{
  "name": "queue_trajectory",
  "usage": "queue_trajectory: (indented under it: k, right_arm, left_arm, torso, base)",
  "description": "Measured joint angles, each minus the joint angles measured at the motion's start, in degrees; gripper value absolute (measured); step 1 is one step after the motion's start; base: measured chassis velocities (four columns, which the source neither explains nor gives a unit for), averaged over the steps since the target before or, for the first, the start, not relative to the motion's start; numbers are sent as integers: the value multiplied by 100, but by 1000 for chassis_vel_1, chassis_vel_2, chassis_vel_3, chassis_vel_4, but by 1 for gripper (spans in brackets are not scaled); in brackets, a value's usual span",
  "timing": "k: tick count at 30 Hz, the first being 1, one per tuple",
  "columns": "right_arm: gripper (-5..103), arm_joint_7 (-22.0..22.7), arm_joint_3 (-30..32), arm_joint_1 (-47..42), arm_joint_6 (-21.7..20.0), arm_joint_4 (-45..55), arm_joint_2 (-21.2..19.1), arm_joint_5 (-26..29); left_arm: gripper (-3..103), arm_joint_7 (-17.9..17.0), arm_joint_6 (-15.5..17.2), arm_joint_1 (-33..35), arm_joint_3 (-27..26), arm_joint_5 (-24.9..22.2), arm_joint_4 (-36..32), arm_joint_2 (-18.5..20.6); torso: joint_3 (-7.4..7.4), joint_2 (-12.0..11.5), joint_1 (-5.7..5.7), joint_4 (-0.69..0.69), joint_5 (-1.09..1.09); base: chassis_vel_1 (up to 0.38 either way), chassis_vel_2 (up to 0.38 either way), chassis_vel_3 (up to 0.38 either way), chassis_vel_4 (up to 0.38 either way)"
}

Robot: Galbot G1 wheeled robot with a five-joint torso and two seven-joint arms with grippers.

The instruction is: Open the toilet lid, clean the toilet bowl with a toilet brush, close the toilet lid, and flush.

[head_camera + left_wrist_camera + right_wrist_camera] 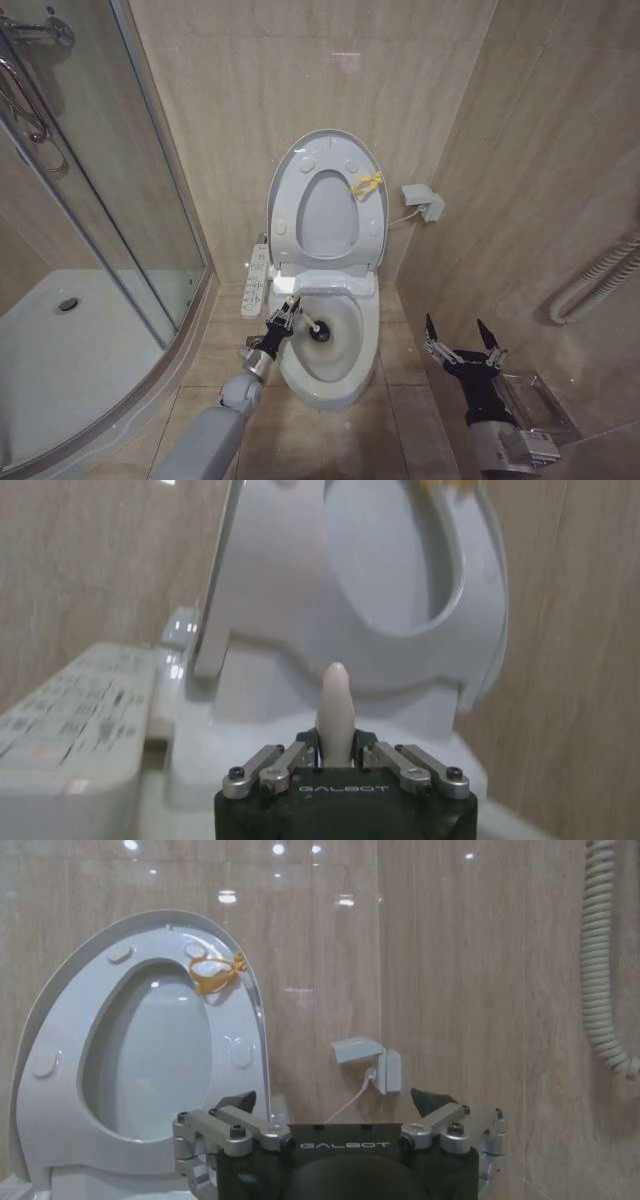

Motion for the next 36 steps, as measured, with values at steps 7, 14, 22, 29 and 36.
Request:
queue_trajectory:
  k: [7,14,22,29,36]
  right_arm:
    - [100,0,0,0,0,0,0,0]
    - [100,0,0,0,0,0,0,0]
    - [100,0,0,0,0,0,0,0]
    - [100,0,0,0,0,0,0,0]
    - [100,0,0,0,0,0,0,0]
  left_arm:
    - [21,-123,111,55,21,-171,-258,57]
    - [21,-12,91,136,-68,-247,-59,-2]
    - [21,262,75,304,-100,-611,-329,126]
    - [21,156,448,942,-64,-2013,-2877,1096]
    - [21,278,394,1355,-420,-2029,-3491,1838]
  torso:
    - [-1,1,0,-1,0]
    - [0,0,0,4,0]
    - [0,0,0,2,-1]
    - [-1,1,-1,1,-1]
    - [-1,1,-1,2,-2]
  base:
    - [0,0,0,0]
    - [0,0,0,0]
    - [0,0,0,0]
    - [0,0,0,0]
    - [0,0,0,0]
